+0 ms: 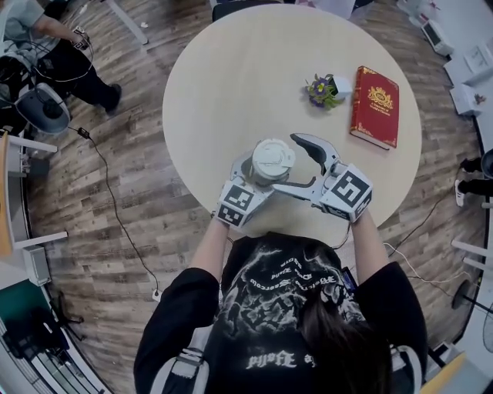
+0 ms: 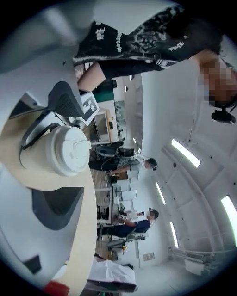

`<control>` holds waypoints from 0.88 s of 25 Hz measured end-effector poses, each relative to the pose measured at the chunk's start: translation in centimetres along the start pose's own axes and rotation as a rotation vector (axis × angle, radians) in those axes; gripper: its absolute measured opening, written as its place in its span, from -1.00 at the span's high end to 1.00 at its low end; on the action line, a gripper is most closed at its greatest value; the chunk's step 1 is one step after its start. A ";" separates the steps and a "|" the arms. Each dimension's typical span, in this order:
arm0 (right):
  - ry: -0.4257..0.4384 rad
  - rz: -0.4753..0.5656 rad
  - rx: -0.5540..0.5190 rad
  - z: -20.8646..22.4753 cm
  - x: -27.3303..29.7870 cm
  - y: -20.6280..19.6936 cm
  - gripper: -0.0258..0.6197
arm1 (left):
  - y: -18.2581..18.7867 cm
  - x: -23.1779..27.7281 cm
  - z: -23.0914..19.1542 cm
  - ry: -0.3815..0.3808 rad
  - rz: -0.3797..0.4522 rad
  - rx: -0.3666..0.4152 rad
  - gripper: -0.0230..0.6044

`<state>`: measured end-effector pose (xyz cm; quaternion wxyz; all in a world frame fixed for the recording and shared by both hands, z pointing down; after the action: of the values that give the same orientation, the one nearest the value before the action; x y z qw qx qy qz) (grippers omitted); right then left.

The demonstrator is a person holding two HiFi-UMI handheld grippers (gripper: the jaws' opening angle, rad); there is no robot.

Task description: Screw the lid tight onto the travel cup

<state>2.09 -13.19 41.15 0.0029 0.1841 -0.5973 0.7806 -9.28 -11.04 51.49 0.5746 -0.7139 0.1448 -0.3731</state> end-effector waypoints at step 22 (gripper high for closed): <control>0.932 -0.558 -0.597 3.4 6.6 3.8 -0.57 | 0.6 1.0 -3.8 -0.580 -0.100 0.192 -0.37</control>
<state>-3.91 -18.88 40.27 0.5188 -0.0358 -0.6552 0.5480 -11.11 -14.56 51.56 0.6376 -0.7393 -0.0963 -0.1939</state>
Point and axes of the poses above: the fingertips, and each gripper's own axes: x forward along the fingers, z to its right, y out of its top, the point moved 8 cm from there along -x, backward along the fingers, and after that the axes turned 6 degrees about x, right-handed, at the moved point
